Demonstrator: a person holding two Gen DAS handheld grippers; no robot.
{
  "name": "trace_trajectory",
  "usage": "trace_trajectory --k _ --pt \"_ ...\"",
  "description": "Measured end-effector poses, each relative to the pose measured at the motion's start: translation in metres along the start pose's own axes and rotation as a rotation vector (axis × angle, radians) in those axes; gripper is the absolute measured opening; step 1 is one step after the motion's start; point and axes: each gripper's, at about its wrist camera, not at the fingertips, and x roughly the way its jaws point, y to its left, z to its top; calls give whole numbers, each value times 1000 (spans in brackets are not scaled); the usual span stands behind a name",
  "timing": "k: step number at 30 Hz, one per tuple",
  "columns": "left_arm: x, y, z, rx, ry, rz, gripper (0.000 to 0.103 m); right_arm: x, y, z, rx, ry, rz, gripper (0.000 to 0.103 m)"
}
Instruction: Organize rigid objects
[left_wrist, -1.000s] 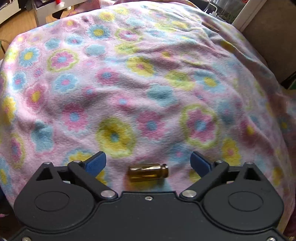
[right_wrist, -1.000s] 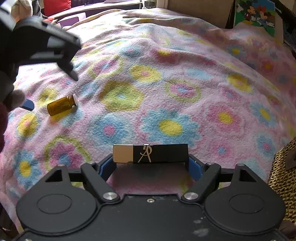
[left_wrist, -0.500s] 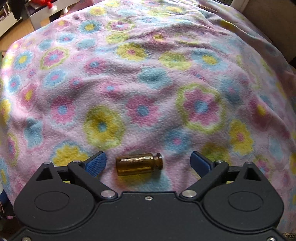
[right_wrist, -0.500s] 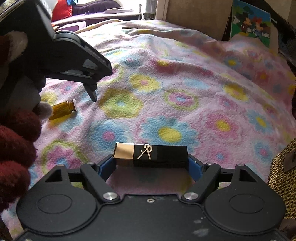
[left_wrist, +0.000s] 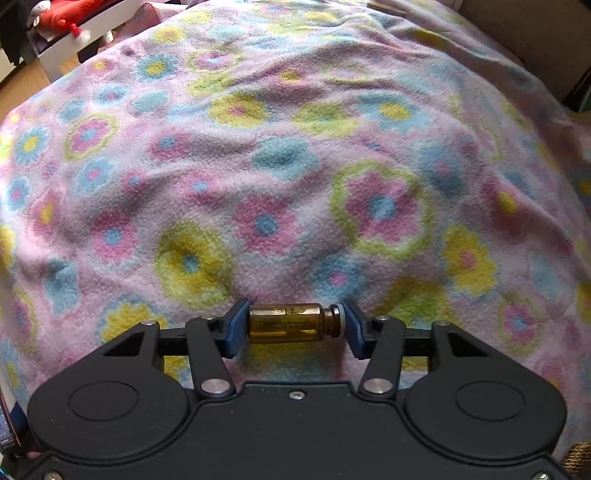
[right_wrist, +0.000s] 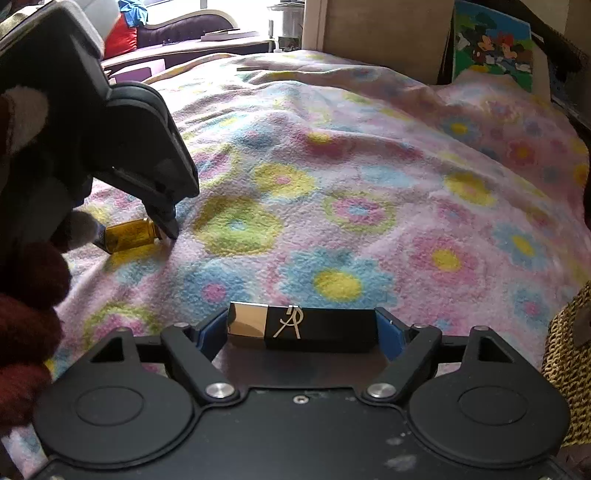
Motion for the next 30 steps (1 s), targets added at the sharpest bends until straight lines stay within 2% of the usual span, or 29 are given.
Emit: trace_trajectory --k 9,19,24,30 --pt "-24 5 2 4 -56 -38 51 -34 -10 15 57 -43 36 82" --pt "-79 25 5 -27 -173 -75 51 -124 -39 36 136 -207 118 82" --pt "-106 26 -2 -15 -222 -95 51 -168 -71 32 174 -272 85 82" --pt "-134 12 -36 54 -230 -150 51 -200 -113 16 212 -270 -7 82"
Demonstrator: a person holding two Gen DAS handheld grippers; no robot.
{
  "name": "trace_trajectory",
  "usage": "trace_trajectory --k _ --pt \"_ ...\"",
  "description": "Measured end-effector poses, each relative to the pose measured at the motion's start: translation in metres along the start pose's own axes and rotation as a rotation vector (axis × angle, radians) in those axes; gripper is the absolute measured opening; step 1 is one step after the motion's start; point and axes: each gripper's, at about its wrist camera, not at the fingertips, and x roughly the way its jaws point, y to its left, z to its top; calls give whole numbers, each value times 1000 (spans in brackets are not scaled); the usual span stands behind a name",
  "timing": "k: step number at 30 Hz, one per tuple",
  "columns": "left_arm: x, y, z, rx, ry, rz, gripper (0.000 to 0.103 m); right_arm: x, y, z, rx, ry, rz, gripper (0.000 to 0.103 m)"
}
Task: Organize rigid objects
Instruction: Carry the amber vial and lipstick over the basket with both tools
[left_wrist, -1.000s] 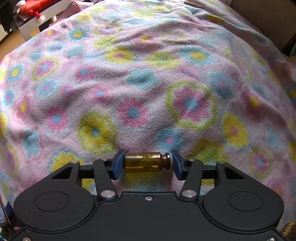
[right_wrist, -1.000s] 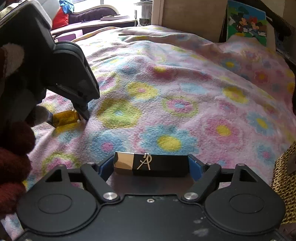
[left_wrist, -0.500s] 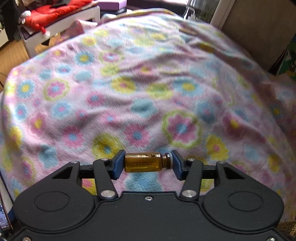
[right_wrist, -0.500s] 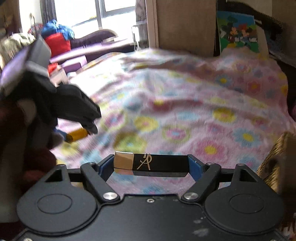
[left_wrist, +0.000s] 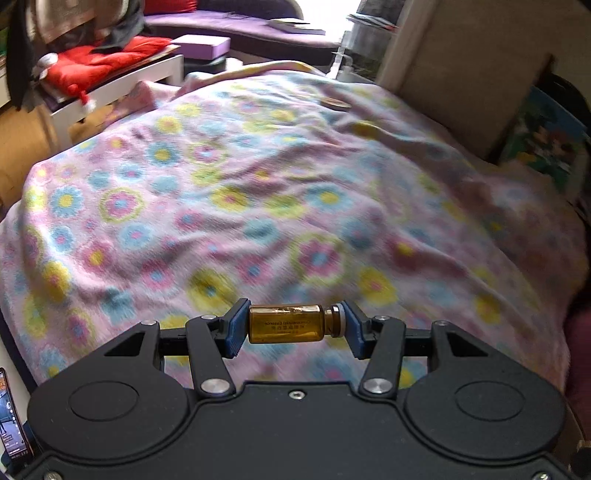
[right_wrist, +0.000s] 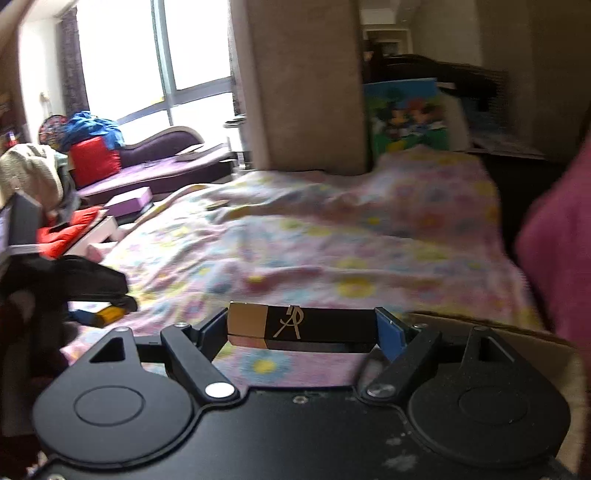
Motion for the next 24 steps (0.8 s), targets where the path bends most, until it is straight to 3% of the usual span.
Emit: trace_trajectory --k 14,24 --pt "-73 -110 -71 275 2 -169 51 -49 -84 -35 108 29 -162 82" --pt "-78 -160 -113 413 52 -206 51 -73 -122 -44 153 25 -235 82"
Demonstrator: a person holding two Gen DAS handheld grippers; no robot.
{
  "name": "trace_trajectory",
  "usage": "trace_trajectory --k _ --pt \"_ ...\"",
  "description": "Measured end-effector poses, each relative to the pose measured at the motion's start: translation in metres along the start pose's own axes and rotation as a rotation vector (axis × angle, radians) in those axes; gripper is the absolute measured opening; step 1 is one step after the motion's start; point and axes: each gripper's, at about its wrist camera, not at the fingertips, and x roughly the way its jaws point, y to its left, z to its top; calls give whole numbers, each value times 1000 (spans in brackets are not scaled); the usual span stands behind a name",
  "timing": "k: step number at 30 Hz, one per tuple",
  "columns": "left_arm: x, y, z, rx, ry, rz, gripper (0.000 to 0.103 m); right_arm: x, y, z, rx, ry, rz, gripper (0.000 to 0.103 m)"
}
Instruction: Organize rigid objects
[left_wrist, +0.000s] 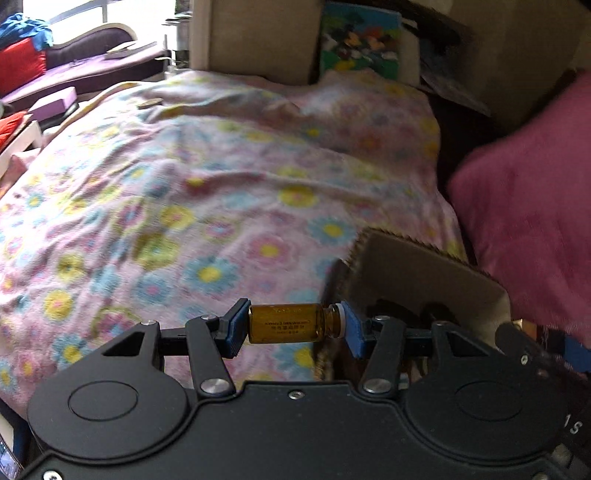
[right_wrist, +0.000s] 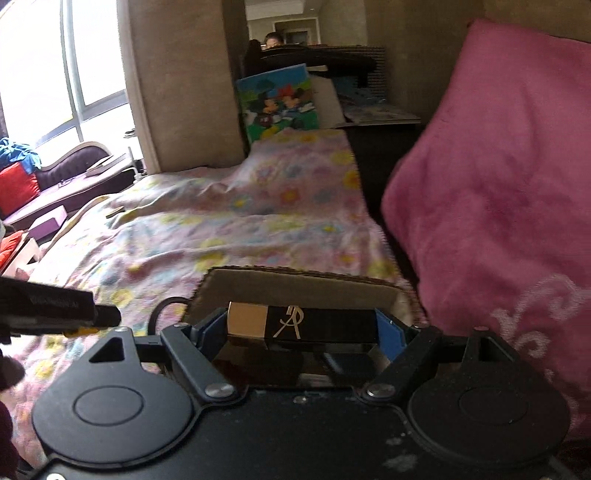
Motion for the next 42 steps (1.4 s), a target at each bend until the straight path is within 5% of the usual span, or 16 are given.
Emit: trace_trajectory --k 13,17,20,25,29,42 --pt "31 -34 0 60 85 11 51 21 -14 -1 19 49 -12 82" --pt "34 -42 5 96 71 42 66 29 -14 -3 28 75 -32 82" --pt "34 -45 6 116 62 43 66 29 -15 -3 31 62 -50 90" --pt "35 -43 3 114 61 48 67 25 -13 -1 16 36 -73 93" --pt "33 -40 2 114 51 60 78 25 -11 -1 11 39 -73 94" --pt "28 -15 2 58 47 80 81 19 11 0 -35 36 -43 94"
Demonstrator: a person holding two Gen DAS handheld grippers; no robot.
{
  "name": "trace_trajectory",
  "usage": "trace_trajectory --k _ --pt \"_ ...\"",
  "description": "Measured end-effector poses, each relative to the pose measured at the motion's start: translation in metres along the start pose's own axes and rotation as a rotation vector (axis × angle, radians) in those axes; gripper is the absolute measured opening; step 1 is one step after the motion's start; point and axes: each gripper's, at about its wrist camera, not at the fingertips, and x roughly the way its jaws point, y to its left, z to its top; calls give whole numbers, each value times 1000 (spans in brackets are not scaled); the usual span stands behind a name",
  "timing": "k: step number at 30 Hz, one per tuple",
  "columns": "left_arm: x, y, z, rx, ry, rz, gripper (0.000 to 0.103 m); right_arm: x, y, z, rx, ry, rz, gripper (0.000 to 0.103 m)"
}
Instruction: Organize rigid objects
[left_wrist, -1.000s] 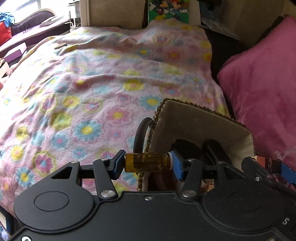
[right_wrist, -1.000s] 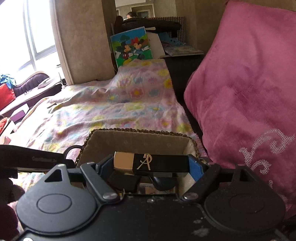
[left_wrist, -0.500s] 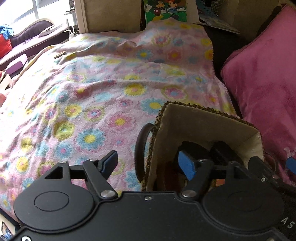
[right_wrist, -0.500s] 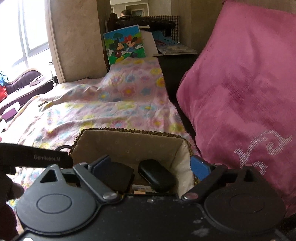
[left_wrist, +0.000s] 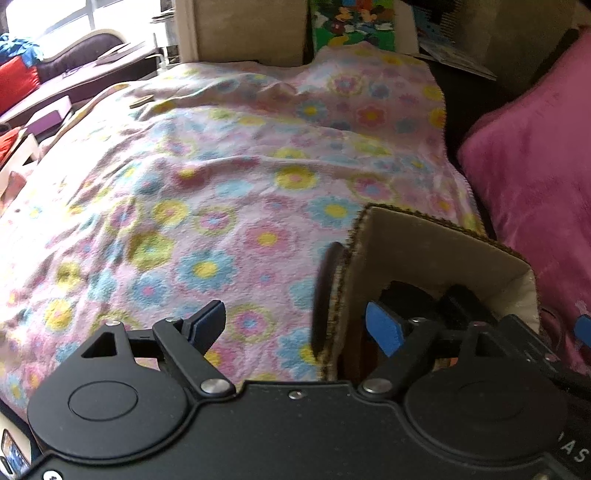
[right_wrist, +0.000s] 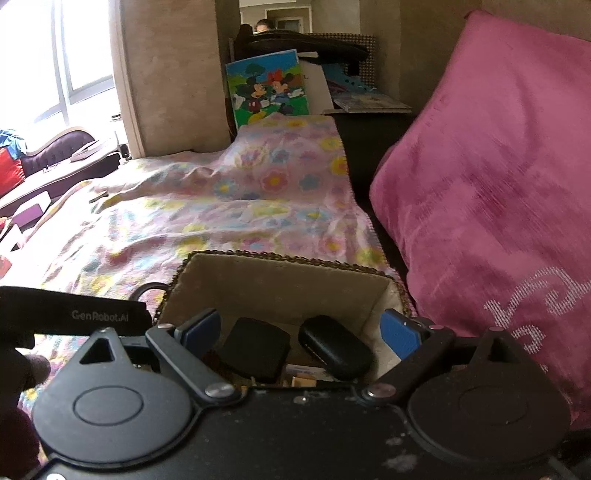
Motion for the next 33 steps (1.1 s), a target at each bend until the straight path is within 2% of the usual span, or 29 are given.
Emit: trace_trajectory --k 10,14,19,33 --pt "1 26 -6 -40 5 23 82 3 13 -2 -20 16 -16 96" --pt "0 32 -9 -41 -5 22 92 6 15 -3 -22 28 -33 99" --pt "1 37 -12 -43 5 29 92 7 19 -6 -28 36 -58 102" --pt "0 35 -22 10 24 54 94 9 23 -13 -24 30 -115 102"
